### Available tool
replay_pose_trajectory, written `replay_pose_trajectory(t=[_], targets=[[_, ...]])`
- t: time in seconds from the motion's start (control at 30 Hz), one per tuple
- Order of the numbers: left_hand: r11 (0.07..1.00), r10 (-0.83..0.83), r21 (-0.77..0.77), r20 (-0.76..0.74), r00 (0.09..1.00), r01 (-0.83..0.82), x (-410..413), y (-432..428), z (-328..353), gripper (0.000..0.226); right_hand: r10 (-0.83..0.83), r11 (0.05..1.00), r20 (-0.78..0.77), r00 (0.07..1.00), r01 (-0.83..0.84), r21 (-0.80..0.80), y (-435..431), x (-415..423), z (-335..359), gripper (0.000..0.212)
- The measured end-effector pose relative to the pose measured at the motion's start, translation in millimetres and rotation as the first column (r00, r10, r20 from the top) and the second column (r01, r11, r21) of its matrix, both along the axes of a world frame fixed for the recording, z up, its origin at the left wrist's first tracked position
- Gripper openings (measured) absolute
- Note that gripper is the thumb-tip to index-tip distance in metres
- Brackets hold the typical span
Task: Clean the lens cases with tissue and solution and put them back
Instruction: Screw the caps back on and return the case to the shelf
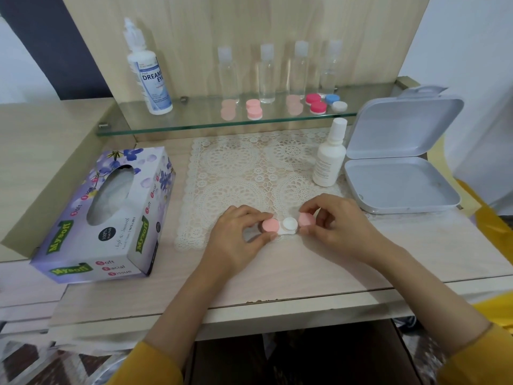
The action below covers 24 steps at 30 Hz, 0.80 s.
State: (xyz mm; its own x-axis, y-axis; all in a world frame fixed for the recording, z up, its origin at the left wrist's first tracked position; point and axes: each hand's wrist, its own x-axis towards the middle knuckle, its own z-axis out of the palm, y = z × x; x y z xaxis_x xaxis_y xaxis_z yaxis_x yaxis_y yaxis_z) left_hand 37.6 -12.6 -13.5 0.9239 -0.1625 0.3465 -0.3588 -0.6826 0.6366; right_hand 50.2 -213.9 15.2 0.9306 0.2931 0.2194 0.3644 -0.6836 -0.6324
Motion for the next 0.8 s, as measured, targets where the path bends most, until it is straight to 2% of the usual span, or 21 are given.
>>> replay_pose_trajectory(t=[0.23, 0.4, 0.53, 0.63, 0.73, 0.8], targets=[[1.0, 0.012, -0.006, -0.019, 1.0, -0.012, -0.4, 0.4, 2.4, 0.029, 0.108, 0.993, -0.011, 0.994, -0.109, -0.043, 11.7, 5.4, 3.2, 0.024], [1.0, 0.003, -0.002, -0.029, 1.0, -0.003, -1.4, 0.1, 2.9, 0.034, 0.215, 0.962, -0.038, 0.976, -0.218, -0.162, 17.1, 9.4, 10.6, 0.031], [1.0, 0.008, 0.002, -0.046, 0.999, -0.008, -1.0, 0.5, 1.9, 0.026, 0.222, 0.945, -0.02, 0.975, -0.22, -0.241, 20.7, 11.5, 11.9, 0.033], [1.0, -0.001, 0.011, -0.051, 0.999, 0.001, -0.3, 0.9, 1.5, 0.026, 0.194, 0.941, -0.002, 0.981, -0.187, -0.283, 23.8, 12.0, 12.3, 0.017], [1.0, -0.001, 0.025, -0.063, 0.998, 0.003, 0.1, 1.0, 1.8, 0.024, 0.144, 0.933, -0.027, 0.989, -0.145, -0.331, 26.1, 13.2, 14.3, 0.03], [1.0, -0.003, 0.01, -0.07, 0.998, 0.004, -0.3, 1.2, 2.4, 0.026, 0.177, 0.931, -0.061, 0.982, -0.187, -0.314, 26.4, 14.1, 16.8, 0.031]])
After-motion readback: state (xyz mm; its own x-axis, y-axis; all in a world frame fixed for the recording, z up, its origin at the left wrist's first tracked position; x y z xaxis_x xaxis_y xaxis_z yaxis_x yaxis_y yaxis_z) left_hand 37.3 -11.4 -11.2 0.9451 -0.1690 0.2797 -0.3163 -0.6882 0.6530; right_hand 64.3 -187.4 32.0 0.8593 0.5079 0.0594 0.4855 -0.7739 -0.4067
